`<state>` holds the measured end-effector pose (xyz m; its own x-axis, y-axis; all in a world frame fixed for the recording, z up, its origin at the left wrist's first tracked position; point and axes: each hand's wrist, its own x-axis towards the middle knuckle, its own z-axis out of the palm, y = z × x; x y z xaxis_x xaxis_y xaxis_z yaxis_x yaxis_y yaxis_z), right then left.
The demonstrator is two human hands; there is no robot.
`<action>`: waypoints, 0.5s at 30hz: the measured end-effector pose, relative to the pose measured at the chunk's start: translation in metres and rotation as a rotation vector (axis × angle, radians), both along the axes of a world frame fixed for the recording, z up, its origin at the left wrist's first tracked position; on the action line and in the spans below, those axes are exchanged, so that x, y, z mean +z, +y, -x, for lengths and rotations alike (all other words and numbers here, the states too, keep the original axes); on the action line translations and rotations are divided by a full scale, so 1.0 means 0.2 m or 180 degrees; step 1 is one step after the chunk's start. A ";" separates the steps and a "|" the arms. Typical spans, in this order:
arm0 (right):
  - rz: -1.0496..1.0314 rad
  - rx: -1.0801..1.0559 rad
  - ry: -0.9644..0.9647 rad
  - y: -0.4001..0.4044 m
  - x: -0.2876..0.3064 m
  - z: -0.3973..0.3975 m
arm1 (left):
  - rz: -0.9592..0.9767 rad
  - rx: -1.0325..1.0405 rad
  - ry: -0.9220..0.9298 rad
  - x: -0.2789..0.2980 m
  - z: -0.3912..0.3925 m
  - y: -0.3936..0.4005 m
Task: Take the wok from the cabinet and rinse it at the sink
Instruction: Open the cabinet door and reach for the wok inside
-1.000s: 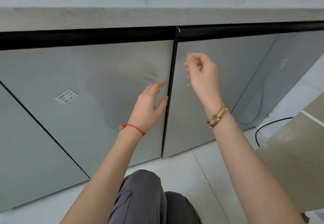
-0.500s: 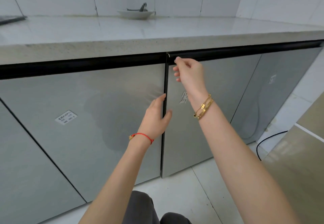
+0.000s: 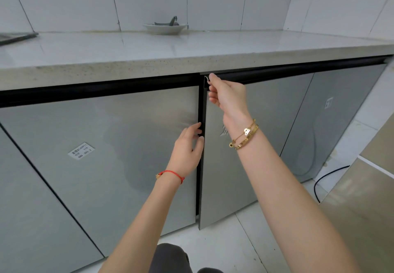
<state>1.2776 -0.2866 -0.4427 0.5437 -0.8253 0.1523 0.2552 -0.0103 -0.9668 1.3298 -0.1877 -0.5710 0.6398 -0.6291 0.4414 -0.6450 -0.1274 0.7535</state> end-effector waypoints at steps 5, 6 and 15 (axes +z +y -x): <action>0.0279 -0.0208 0.0144 0.03 0.00 0.12 | 0.0033 -0.0137 0.0060 0.03 0.09 0.01; 0.0283 -0.0209 0.0164 0.04 0.00 0.15 | 0.0059 -0.0167 0.0074 0.03 0.10 0.01; 0.0197 -0.0159 0.0304 0.03 -0.03 0.54 | 0.0304 -0.0925 0.0329 0.04 0.33 -0.01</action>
<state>1.1698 -0.2800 -0.4478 0.5165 -0.8425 0.1532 0.1596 -0.0811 -0.9839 1.2641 -0.1889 -0.5639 0.4839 -0.7510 0.4493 -0.5636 0.1253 0.8165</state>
